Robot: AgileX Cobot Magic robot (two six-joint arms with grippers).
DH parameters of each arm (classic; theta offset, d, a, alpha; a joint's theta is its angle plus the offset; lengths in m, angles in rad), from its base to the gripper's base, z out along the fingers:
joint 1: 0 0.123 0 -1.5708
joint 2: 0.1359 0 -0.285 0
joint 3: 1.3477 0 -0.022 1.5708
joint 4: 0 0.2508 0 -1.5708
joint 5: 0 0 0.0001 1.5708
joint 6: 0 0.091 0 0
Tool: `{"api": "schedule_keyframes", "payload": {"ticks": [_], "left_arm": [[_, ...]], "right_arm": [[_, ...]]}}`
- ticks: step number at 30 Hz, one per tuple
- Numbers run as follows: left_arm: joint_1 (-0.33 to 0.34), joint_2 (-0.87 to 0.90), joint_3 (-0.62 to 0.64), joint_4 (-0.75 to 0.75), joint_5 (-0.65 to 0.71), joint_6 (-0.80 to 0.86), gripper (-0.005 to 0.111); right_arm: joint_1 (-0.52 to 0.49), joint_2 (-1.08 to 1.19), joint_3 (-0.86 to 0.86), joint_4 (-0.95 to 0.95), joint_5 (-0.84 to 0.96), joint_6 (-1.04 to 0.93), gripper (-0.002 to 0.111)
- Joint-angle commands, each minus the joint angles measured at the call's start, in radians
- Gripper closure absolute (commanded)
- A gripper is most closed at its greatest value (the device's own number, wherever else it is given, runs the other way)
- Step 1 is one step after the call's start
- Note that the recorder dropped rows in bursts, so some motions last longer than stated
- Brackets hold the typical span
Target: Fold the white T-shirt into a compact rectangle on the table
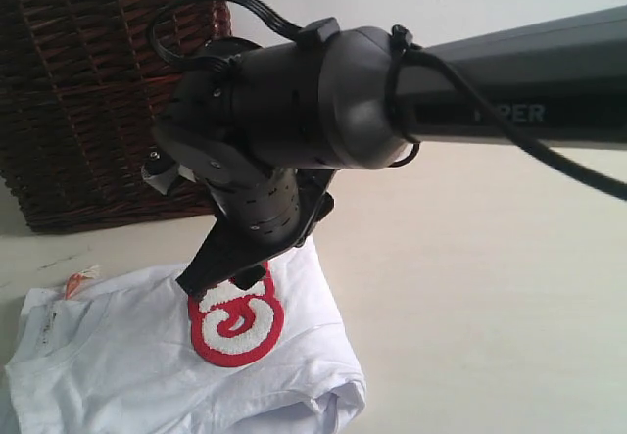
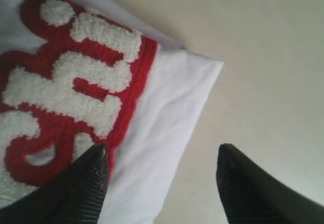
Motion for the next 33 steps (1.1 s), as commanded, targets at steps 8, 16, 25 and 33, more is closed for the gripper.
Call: {"api": "schedule_keyframes", "payload": {"ticks": [8, 16, 25, 33], "left_arm": [[-0.004, -0.071, 0.043, -0.008, -0.056, -0.119, 0.106], [-0.004, -0.071, 0.287, -0.023, -0.509, -0.179, 0.106], [-0.004, -0.071, 0.610, -0.035, -0.804, -0.201, 0.106], [-0.004, -0.071, 0.610, -0.039, -0.764, -0.213, 0.106]], "right_arm": [[-0.139, -0.006, 0.006, 0.133, -0.128, -0.094, 0.052], [-0.148, 0.023, 0.006, 0.184, -0.151, -0.155, 0.052], [-0.148, 0.030, 0.006, 0.177, -0.172, -0.155, 0.052], [-0.148, 0.030, 0.004, 0.134, -0.213, -0.150, 0.052]]}}
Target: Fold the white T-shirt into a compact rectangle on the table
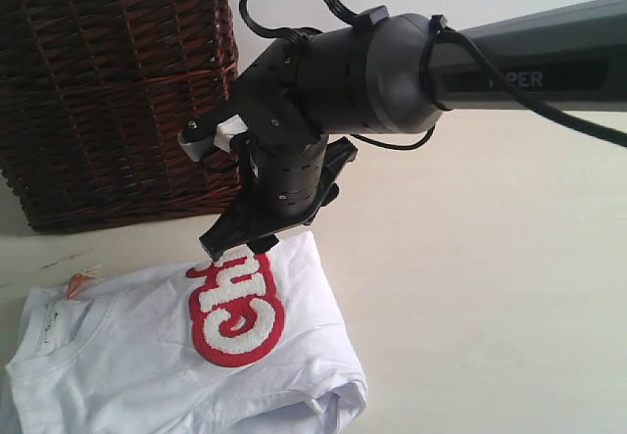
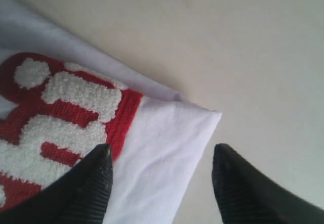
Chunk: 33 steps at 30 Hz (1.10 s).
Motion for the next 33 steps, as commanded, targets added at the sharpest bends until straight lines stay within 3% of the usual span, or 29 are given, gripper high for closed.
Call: {"api": "schedule_keyframes", "payload": {"ticks": [1, 12, 16, 19, 22, 27, 30, 33], "left_arm": [[-0.004, -0.005, 0.003, -0.015, 0.013, -0.041, 0.106], [-0.004, -0.005, 0.003, -0.009, 0.013, -0.024, 0.106], [-0.004, -0.005, 0.003, 0.027, 0.024, 0.183, 0.106], [0.008, -0.005, 0.003, 0.027, 0.048, 0.244, 0.106], [0.088, -0.005, 0.003, 0.027, 0.091, 0.259, 0.106], [0.279, -0.005, 0.003, 0.029, 0.159, 0.259, 0.106], [0.342, -0.005, 0.003, 0.089, 0.236, 0.257, 0.106], [0.360, -0.005, 0.003, 0.134, 0.345, 0.257, 0.106]], "right_arm": [[-0.002, -0.002, 0.000, -0.011, -0.019, -0.002, 0.052], [-0.002, -0.002, 0.000, -0.011, -0.021, -0.002, 0.052], [-0.002, -0.002, 0.000, -0.011, -0.021, -0.002, 0.052], [-0.002, -0.002, 0.000, -0.011, -0.021, -0.002, 0.052], [-0.002, -0.002, 0.000, -0.011, -0.021, -0.002, 0.052], [-0.002, -0.002, 0.000, -0.011, -0.021, -0.002, 0.052], [-0.002, -0.002, 0.000, -0.011, -0.021, -0.002, 0.052], [-0.002, -0.002, 0.000, -0.011, -0.021, -0.002, 0.052]]}}
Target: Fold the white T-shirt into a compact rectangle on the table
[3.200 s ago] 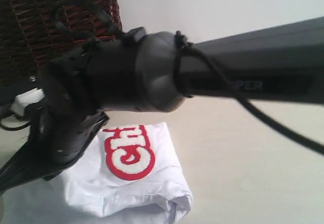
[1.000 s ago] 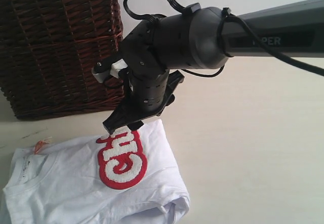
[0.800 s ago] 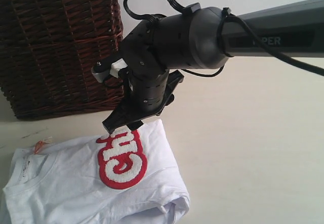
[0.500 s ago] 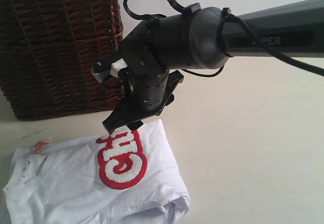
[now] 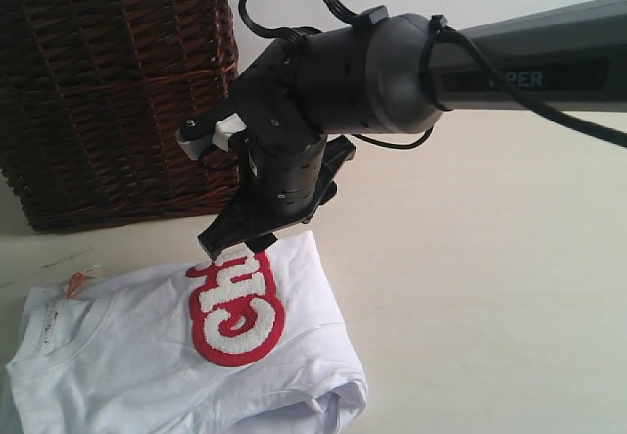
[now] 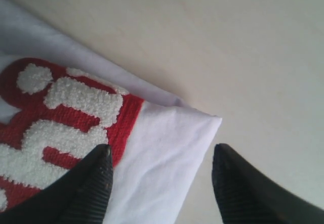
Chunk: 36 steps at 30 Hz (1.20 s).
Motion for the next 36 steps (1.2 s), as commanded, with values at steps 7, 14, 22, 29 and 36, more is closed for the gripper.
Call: {"api": "schedule_keyframes", "payload": {"ticks": [7, 14, 22, 29, 36], "left_arm": [[0.027, -0.005, 0.003, 0.044, 0.178, 0.001, 0.106], [0.027, -0.005, 0.003, 0.044, 0.183, 0.004, 0.106], [0.027, -0.005, 0.003, 0.044, 0.183, 0.004, 0.106], [0.027, -0.005, 0.003, 0.044, 0.183, 0.004, 0.106], [0.027, -0.005, 0.003, 0.044, 0.183, 0.004, 0.106]], "right_arm": [[-0.002, -0.002, 0.000, -0.007, -0.009, -0.002, 0.052], [-0.002, -0.002, 0.000, -0.005, -0.009, -0.002, 0.052], [-0.002, -0.002, 0.000, -0.001, -0.057, 0.022, 0.052], [-0.002, -0.002, 0.000, 0.020, -0.158, 0.027, 0.052], [-0.002, 0.002, 0.000, 0.018, -0.058, 0.007, 0.050]]}}
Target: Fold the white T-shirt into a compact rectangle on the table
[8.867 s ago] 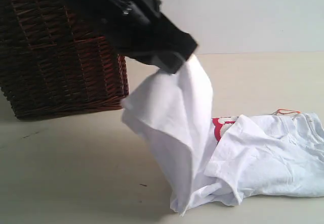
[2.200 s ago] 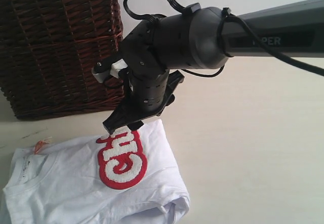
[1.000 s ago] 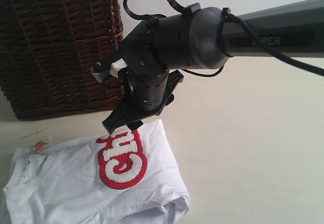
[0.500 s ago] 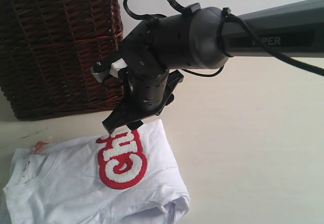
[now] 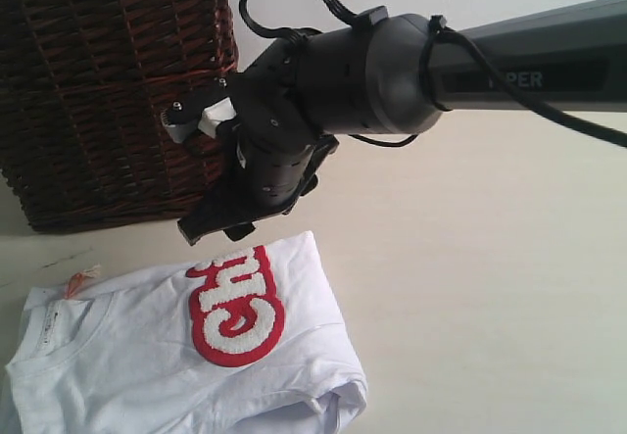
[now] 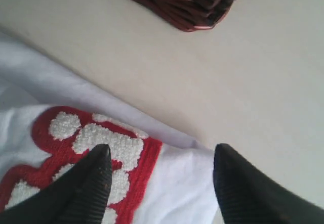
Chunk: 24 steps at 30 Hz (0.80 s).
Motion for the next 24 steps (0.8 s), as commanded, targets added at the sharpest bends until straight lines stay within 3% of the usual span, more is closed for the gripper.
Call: {"api": "schedule_keyframes", "payload": {"ticks": [1, 10, 15, 17, 18, 20, 24], "left_arm": [[0.004, -0.005, 0.000, 0.003, -0.010, 0.004, 0.106], [0.004, -0.005, 0.000, 0.003, -0.010, 0.004, 0.106], [0.004, -0.005, 0.000, 0.003, -0.010, 0.004, 0.106], [0.004, -0.005, 0.000, 0.003, -0.010, 0.004, 0.106], [0.004, -0.005, 0.000, 0.003, -0.010, 0.004, 0.106], [0.004, -0.005, 0.000, 0.003, -0.010, 0.004, 0.106], [0.004, -0.005, 0.000, 0.003, -0.010, 0.004, 0.106]], "right_arm": [[-0.002, 0.003, 0.000, 0.003, 0.085, 0.002, 0.050], [-0.001, 0.030, 0.000, 0.001, 0.144, 0.090, 0.050], [-0.001, 0.054, 0.000, 0.282, 0.234, -0.105, 0.051], [-0.001, 0.048, 0.000, 0.319, 0.198, -0.139, 0.071], [-0.001, 0.037, 0.000, 0.317, 0.180, -0.152, 0.090], [0.018, 0.029, 0.000, 0.325, 0.177, -0.212, 0.108], [0.144, 0.066, 0.000, 0.298, 0.129, -0.235, 0.108]]}}
